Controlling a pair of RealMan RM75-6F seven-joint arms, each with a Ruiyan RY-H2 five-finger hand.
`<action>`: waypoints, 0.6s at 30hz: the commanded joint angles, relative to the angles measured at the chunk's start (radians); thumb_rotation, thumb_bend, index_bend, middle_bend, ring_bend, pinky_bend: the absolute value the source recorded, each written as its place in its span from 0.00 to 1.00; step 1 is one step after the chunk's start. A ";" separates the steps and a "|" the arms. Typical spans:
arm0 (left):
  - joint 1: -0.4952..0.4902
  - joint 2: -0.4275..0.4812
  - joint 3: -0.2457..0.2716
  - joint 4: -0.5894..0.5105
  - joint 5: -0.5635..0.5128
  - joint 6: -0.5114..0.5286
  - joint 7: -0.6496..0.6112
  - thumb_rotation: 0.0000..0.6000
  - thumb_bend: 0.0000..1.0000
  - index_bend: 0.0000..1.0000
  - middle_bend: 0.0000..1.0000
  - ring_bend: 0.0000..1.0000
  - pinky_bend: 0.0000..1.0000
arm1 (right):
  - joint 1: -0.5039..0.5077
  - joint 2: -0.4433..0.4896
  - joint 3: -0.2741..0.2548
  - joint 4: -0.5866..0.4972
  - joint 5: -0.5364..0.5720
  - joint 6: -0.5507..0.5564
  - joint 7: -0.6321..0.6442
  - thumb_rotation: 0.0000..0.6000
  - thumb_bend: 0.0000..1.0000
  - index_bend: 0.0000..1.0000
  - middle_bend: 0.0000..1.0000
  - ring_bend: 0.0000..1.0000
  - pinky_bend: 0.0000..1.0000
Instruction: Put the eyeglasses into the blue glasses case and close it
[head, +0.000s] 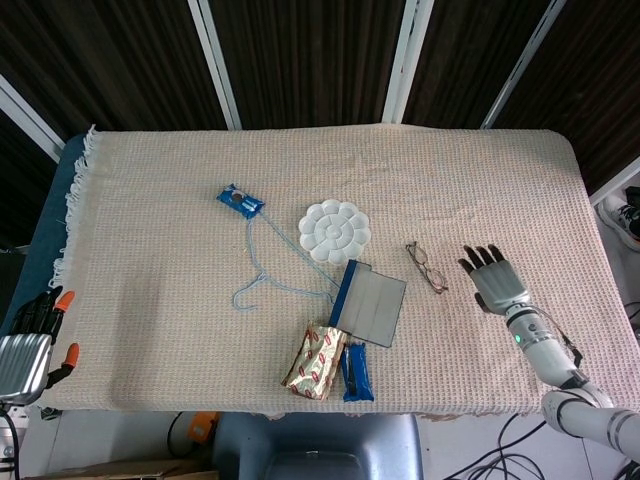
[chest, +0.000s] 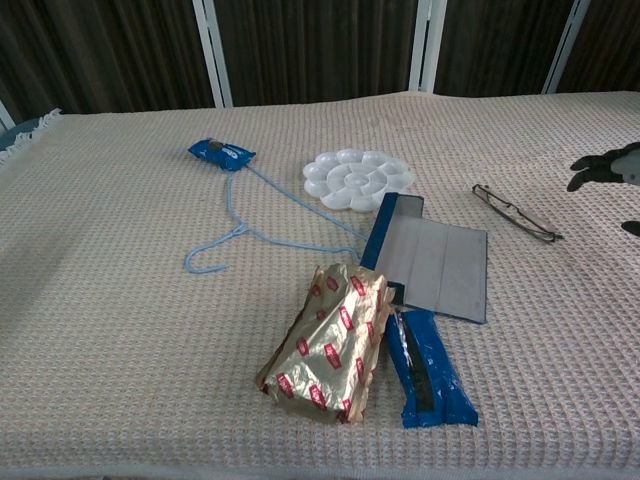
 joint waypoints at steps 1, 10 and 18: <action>0.001 0.002 0.001 -0.001 0.000 0.001 -0.002 1.00 0.43 0.00 0.00 0.00 0.11 | 0.021 -0.017 -0.006 0.014 0.019 -0.020 -0.018 1.00 0.62 0.27 0.00 0.00 0.00; 0.007 0.003 0.001 -0.003 0.005 0.013 -0.006 1.00 0.43 0.00 0.00 0.00 0.12 | 0.065 -0.042 -0.017 0.019 0.058 -0.065 0.005 1.00 0.63 0.27 0.00 0.00 0.00; 0.009 0.003 0.003 -0.003 0.009 0.016 -0.006 1.00 0.43 0.00 0.00 0.00 0.12 | 0.089 -0.064 -0.032 0.043 0.075 -0.078 0.018 1.00 0.63 0.27 0.00 0.00 0.00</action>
